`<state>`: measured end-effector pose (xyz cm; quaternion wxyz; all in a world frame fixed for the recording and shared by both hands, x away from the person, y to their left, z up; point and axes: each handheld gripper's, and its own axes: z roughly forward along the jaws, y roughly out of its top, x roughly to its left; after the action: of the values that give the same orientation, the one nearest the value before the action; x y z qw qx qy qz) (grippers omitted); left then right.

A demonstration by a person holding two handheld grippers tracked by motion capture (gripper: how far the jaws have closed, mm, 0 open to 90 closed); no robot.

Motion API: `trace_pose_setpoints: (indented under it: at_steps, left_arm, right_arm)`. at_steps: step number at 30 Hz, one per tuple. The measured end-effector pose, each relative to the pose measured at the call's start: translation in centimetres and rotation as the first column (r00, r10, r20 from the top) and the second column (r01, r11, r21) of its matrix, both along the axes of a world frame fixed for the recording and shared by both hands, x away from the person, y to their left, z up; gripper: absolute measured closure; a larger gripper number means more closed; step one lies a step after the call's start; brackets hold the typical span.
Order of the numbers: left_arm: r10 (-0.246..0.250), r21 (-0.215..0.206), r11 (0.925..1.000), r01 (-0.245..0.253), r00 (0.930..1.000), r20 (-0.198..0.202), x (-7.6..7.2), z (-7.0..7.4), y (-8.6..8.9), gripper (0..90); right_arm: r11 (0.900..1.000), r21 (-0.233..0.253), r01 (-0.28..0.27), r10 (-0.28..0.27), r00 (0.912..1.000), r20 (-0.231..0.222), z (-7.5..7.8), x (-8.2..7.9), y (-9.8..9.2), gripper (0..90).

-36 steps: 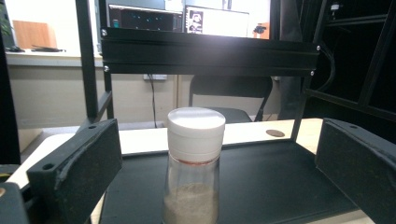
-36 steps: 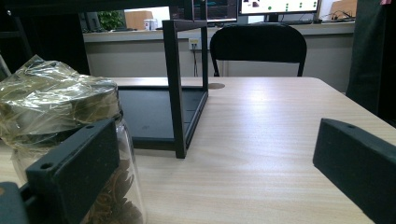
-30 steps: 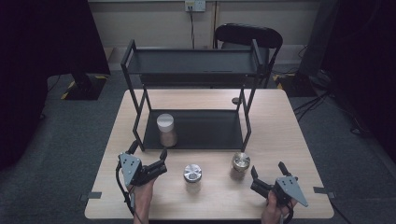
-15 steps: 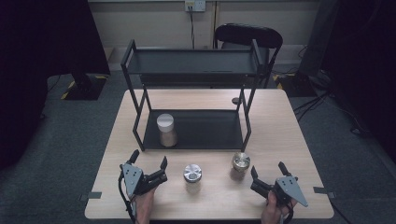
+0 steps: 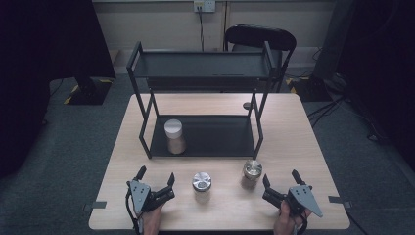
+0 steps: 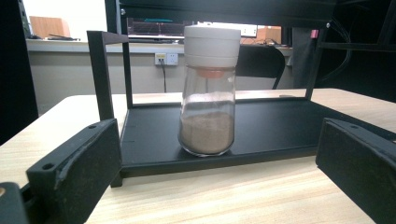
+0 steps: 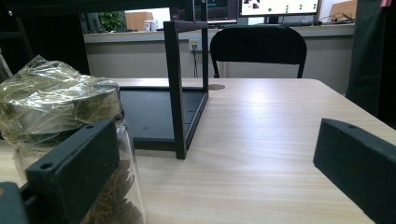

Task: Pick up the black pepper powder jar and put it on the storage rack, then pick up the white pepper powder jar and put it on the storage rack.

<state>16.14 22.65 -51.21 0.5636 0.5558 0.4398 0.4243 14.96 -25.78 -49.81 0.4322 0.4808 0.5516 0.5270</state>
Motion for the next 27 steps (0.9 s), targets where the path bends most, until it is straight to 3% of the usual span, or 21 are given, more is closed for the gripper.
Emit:
trace_pose_setpoints:
  at_steps: [5,10,16,20,23,27]
  left_arm:
    - [0.011,0.004,0.9999,-0.012,0.9994,0.033,-0.4,-0.5,-0.2,0.0]
    - [0.015,0.01,0.9998,-0.015,0.9994,0.031,-0.4,-0.5,-0.4,0.0]
    - [0.018,0.008,0.9998,-0.019,0.9994,0.031,-0.4,-0.5,-0.5,0.0]
    - [0.018,0.008,0.9998,-0.018,0.9993,0.031,-0.4,-0.5,-0.5,0.0]
    - [0.019,0.009,0.9998,-0.019,0.9993,0.031,-0.4,-0.5,-0.5,0.0]
    - [0.021,0.009,0.9997,-0.021,0.9993,0.031,-0.4,-0.5,-0.5,0.0]
  right_arm:
    - [1.0,-0.001,-0.001,0.001,1.0,0.0,0.0,0.0,0.0,0.0]
    - [1.0,0.009,0.012,-0.012,0.9999,-0.004,0.0,0.0,0.1,0.0]
    - [0.999,0.036,0.031,-0.03,0.9988,-0.039,0.5,0.3,0.1,0.0]
    - [0.996,0.084,0.022,-0.017,0.998,-0.06,0.8,0.4,-0.5,0.0]
    - [0.995,0.096,0.02,-0.011,0.9963,-0.085,1.2,0.3,-0.8,0.9]
    - [0.996,0.09,0.026,-0.019,0.9965,-0.082,1.6,-0.1,-0.6,1.1]
